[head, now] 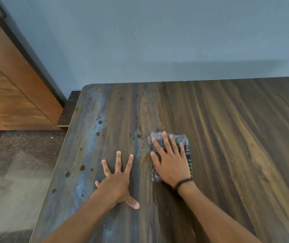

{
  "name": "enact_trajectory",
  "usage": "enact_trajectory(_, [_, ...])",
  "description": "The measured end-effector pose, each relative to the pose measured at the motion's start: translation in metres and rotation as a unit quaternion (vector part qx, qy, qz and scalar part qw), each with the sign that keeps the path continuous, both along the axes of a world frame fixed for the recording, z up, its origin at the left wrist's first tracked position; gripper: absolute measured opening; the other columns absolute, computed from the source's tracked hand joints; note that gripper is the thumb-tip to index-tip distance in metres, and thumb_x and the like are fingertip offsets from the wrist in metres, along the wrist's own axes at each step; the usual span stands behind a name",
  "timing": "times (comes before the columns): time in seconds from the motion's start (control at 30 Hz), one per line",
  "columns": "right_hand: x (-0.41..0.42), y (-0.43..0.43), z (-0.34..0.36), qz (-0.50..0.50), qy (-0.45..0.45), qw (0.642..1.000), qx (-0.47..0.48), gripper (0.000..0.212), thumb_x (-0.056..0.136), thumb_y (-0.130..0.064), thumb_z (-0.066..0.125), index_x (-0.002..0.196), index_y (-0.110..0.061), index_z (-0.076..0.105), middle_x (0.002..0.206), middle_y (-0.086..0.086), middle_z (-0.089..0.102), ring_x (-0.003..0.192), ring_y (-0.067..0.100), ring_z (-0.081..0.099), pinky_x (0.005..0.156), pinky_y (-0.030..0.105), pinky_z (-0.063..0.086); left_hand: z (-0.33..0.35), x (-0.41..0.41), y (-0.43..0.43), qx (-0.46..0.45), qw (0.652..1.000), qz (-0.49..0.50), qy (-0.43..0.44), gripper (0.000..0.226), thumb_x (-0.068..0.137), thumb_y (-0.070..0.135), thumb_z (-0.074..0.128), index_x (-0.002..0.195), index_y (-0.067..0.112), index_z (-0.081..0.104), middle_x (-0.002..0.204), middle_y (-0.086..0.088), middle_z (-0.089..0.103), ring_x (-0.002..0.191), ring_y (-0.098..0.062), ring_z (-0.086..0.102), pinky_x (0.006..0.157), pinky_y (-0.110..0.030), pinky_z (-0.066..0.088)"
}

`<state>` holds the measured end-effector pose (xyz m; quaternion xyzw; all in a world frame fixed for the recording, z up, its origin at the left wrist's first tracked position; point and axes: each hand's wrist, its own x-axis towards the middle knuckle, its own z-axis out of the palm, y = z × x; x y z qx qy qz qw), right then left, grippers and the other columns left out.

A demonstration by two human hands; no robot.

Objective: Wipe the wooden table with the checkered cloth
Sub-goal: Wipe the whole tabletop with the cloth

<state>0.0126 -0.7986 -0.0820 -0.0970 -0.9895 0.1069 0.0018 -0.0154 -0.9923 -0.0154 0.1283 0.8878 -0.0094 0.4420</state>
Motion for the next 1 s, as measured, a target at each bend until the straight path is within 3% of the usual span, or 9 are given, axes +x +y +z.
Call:
enact_trajectory(0.07, [0.016,0.017,0.0,0.03,-0.001,1.0,-0.009,0.059,0.102,-0.066,0.011,0.16,-0.05,0.009,0.17,-0.011,-0.005,0.158,0.017,-0.002,0.125,0.042,-0.005,0.001,0.0,0.001,-0.003,1.0,-0.004,0.003,0.155,0.054,0.057,0.089,0.132,0.047,-0.045,0.134,0.009,-0.061,0.135,-0.048,-0.038,0.104,-0.078,0.021])
enact_trajectory(0.2, [-0.052,0.025,0.015,-0.085,-0.036,0.996,-0.011,0.059,0.105,-0.058,0.021,0.162,-0.041,0.012,0.172,-0.001,-0.002,0.158,0.024,-0.002,0.125,0.05,-0.003,0.009,-0.005,0.01,-0.038,0.999,-0.016,-0.015,0.155,0.058,0.053,0.089,0.134,0.038,-0.046,0.135,0.0,-0.061,0.135,-0.048,-0.038,0.108,-0.075,0.02])
enact_trajectory(0.37, [-0.024,0.014,0.001,0.032,0.004,0.999,-0.009,0.06,0.102,-0.063,0.014,0.16,-0.047,0.017,0.17,-0.009,-0.002,0.158,0.019,0.002,0.124,0.043,-0.006,0.013,-0.005,0.02,-0.059,0.998,-0.018,-0.028,0.152,0.064,0.048,0.088,0.138,0.033,-0.044,0.138,-0.006,-0.058,0.136,-0.048,-0.036,0.111,-0.072,0.018])
enact_trajectory(0.5, [-0.076,0.029,0.011,-0.073,-0.019,0.997,-0.017,0.059,0.105,-0.057,0.02,0.161,-0.042,0.015,0.172,-0.002,0.0,0.158,0.023,-0.001,0.125,0.05,-0.003,0.008,-0.011,0.023,-0.081,0.995,-0.018,-0.049,0.153,0.064,0.044,0.089,0.134,0.032,-0.047,0.134,-0.01,-0.06,0.134,-0.051,-0.036,0.112,-0.072,0.015])
enact_trajectory(0.57, [-0.081,0.018,0.006,-0.052,-0.006,0.999,0.002,0.06,0.105,-0.058,0.019,0.162,-0.04,0.013,0.172,0.0,-0.002,0.158,0.024,-0.003,0.125,0.05,-0.004,-0.001,-0.013,0.024,-0.1,0.993,-0.013,-0.059,0.152,0.065,0.044,0.088,0.131,0.032,-0.048,0.131,-0.01,-0.061,0.134,-0.051,-0.036,0.112,-0.071,0.015])
enact_trajectory(0.67, [-0.069,0.036,0.004,0.019,-0.016,1.0,-0.013,0.064,0.1,-0.065,0.009,0.161,-0.046,0.012,0.169,-0.009,-0.01,0.158,0.019,-0.005,0.124,0.044,-0.009,-0.017,-0.014,0.024,-0.116,0.993,0.018,-0.03,0.132,0.082,0.036,0.077,0.138,0.038,-0.042,0.138,-0.006,-0.057,0.139,-0.049,-0.031,0.113,-0.067,0.018])
enact_trajectory(0.8, [-0.113,0.041,0.016,-0.073,-0.033,0.996,-0.027,0.059,0.106,-0.056,0.02,0.162,-0.04,0.012,0.171,-0.001,-0.006,0.158,0.023,-0.006,0.125,0.05,-0.006,-0.032,-0.016,0.027,-0.115,0.993,0.025,0.004,0.102,0.098,0.028,0.055,0.141,0.042,-0.037,0.141,-0.003,-0.053,0.143,-0.046,-0.025,0.113,-0.062,0.02])
enact_trajectory(0.93, [-0.086,0.035,0.008,0.033,0.001,0.999,-0.022,0.06,0.104,-0.06,0.017,0.161,-0.044,0.014,0.169,-0.007,-0.008,0.158,0.02,-0.005,0.124,0.043,-0.011,-0.023,-0.022,0.025,-0.115,0.993,0.013,0.003,0.085,0.101,0.035,0.042,0.144,0.046,-0.03,0.155,0.0,-0.039,0.147,-0.041,-0.019,0.114,-0.063,0.014])
enact_trajectory(1.0, [-0.083,0.052,0.009,0.03,-0.008,0.999,-0.028,0.06,0.102,-0.064,0.015,0.16,-0.049,0.011,0.167,-0.012,-0.014,0.157,0.015,-0.009,0.122,0.04,-0.014,-0.004,-0.042,0.023,-0.098,0.995,0.0,0.001,0.106,0.09,0.047,0.061,0.144,0.045,-0.031,0.155,0.001,-0.039,0.146,-0.042,-0.02,0.115,-0.064,0.012])
